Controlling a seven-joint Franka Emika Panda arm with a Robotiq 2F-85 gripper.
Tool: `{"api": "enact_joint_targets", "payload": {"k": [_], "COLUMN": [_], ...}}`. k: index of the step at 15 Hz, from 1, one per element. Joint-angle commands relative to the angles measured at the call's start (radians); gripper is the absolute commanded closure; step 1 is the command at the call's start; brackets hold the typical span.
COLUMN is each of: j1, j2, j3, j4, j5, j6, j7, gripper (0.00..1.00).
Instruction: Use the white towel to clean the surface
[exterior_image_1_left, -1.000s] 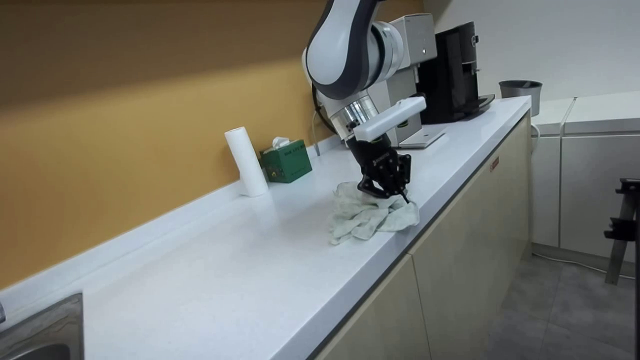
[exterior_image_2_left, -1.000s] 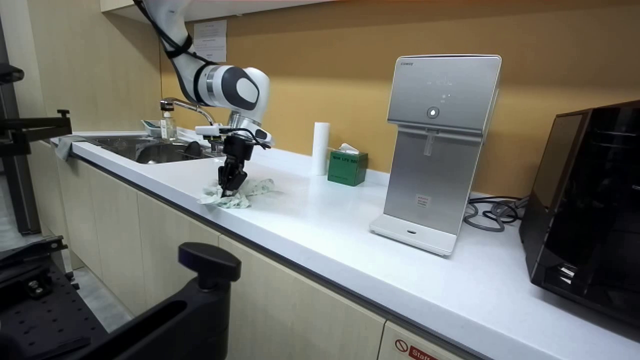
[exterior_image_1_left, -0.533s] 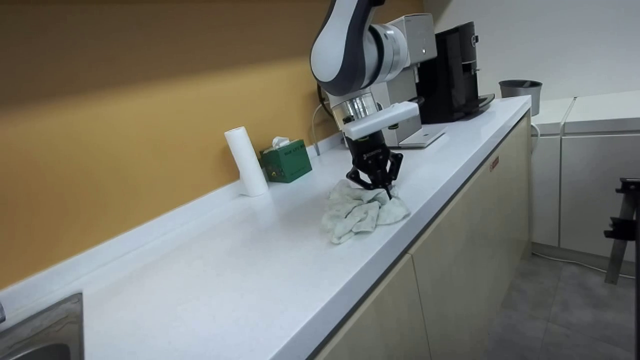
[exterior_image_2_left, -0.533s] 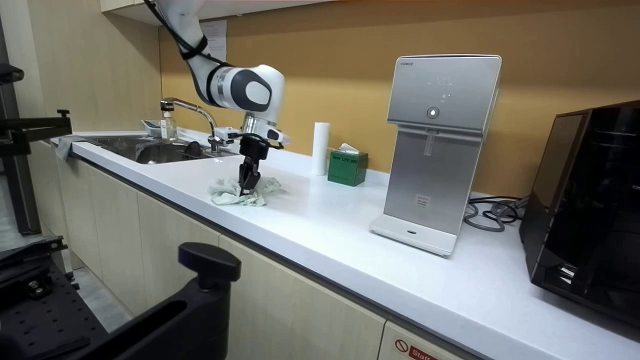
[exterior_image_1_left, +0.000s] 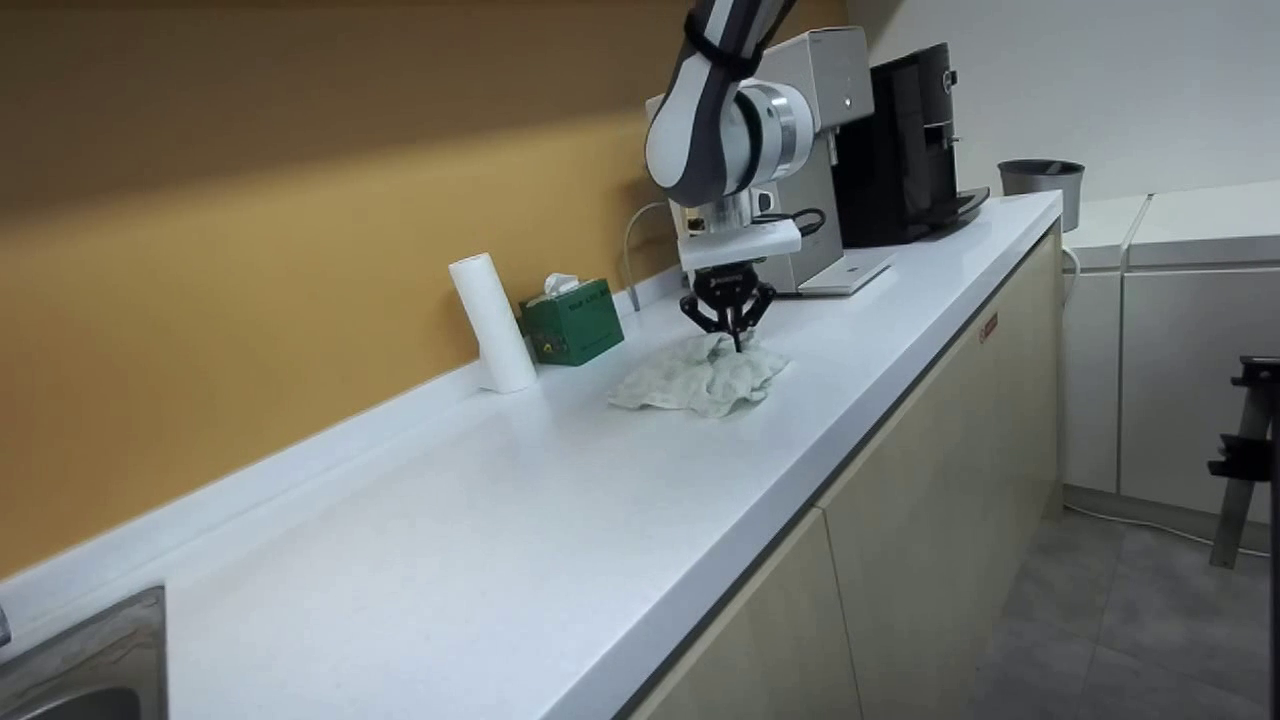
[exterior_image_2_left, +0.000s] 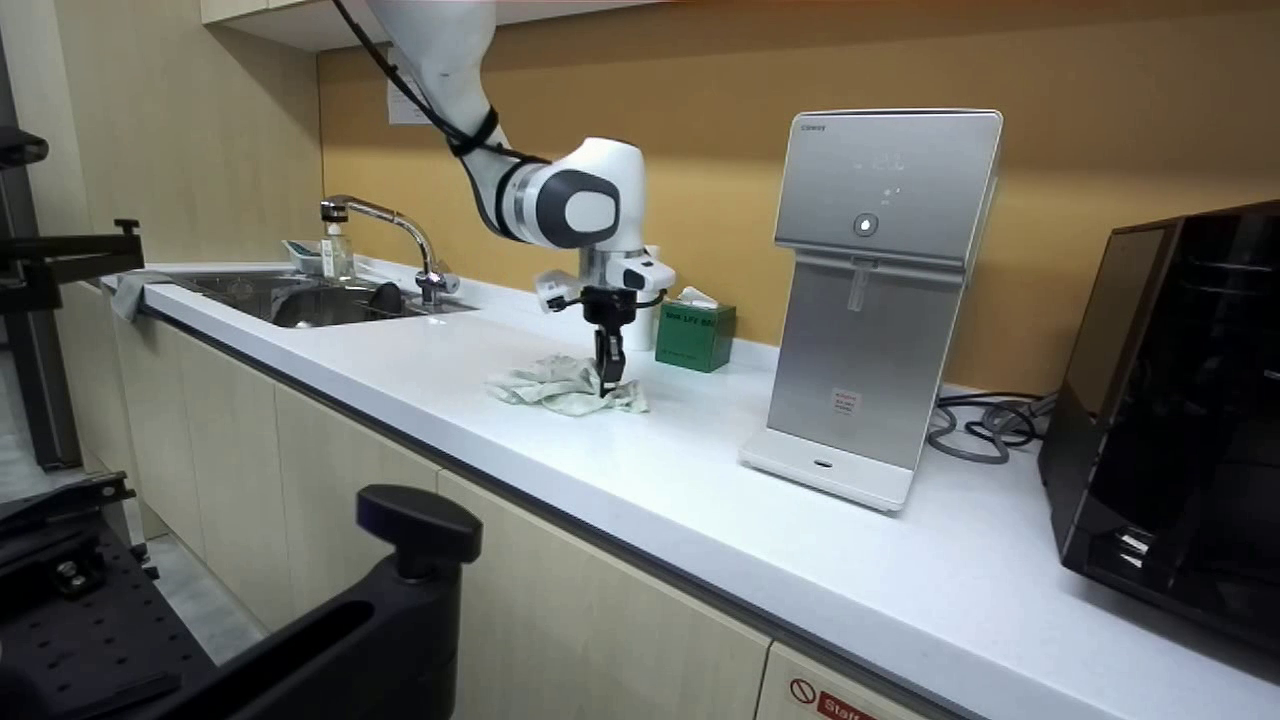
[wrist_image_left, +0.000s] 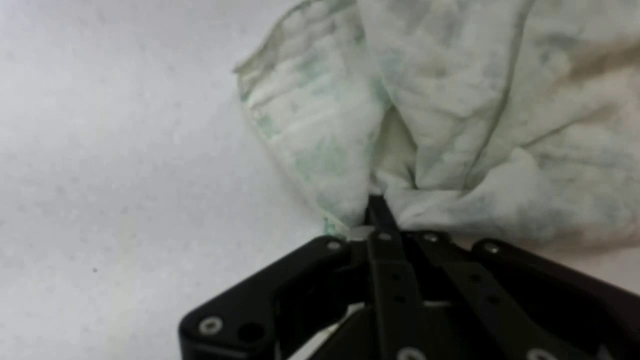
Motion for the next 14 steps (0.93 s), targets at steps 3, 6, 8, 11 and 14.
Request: {"api": "enact_joint_targets", "payload": {"k": [3, 6, 8, 11, 14], "j1": [0.086, 0.127, 0.129, 0.117, 0.127], "j2": [0.206, 0.208, 0.184, 0.151, 0.132], "j3": [-0.106, -0.09, -0.064, -0.001, 0.04], "j4": [0.145, 0.141, 0.124, 0.106, 0.091], "j5": [-0.047, -0.075, -0.088, -0.078, -0.074], "j6": [0.138, 0.091, 0.065, 0.028, 0.004], "j7": [0.226, 0.255, 0.218, 0.144, 0.09], "gripper": [0.99, 0.99, 0.99, 0.99, 0.99]}}
